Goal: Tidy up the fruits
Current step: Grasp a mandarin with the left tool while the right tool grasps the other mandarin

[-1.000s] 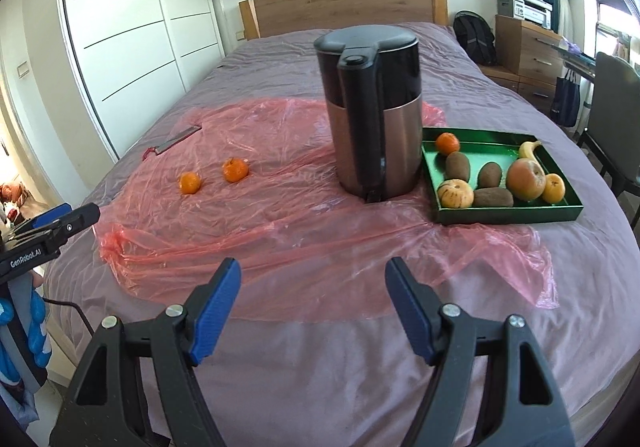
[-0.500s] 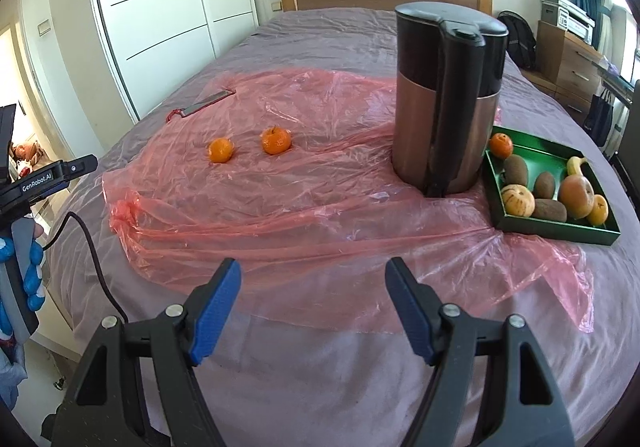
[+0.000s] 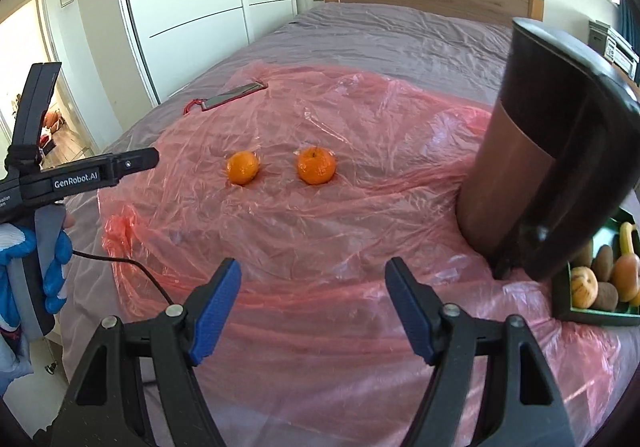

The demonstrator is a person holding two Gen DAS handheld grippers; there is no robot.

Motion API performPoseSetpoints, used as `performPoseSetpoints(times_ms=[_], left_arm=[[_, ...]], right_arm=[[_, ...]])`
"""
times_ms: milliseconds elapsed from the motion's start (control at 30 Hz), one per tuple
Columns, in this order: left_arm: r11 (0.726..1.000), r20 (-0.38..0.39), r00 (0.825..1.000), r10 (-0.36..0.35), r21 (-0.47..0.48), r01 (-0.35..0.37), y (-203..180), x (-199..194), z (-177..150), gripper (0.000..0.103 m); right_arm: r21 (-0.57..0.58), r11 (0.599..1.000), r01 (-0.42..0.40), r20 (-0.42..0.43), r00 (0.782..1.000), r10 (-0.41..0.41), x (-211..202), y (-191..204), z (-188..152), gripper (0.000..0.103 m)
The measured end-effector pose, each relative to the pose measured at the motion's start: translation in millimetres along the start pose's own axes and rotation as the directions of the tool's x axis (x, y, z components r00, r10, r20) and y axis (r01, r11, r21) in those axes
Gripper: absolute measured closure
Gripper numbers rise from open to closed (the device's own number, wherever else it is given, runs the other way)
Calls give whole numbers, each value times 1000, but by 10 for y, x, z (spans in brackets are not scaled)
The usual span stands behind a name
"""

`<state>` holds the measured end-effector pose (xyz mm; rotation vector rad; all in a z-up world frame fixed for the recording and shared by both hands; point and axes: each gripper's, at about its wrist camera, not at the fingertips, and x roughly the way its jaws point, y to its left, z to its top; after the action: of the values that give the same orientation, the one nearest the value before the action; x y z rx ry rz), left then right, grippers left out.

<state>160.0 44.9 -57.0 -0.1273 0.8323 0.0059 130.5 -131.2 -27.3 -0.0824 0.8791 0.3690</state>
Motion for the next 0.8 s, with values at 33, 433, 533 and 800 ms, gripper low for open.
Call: performPoseSetpoints(times_ms=[33,433,533,800], left_arm=[[1000,-11,1000,-7,15,7,-35,86,30,10],[991,-111,994,-3,134,18,-183,1031,199,10],[988,-117,993,-1,151,19,-182,1174,214,11],[984,-142,990,-27,169,51,-191,1414,206,21]], right_arm=[[-1,1000,-9,-2,1000,9,90,1,65,3],[-16,997,-73,-28,997,73,1156,-44,679,3],[-22,997,-75,-42,996,74,1338,-55,722,3],[-21,999,-45,-71,997,43,1705,-88,800,5]])
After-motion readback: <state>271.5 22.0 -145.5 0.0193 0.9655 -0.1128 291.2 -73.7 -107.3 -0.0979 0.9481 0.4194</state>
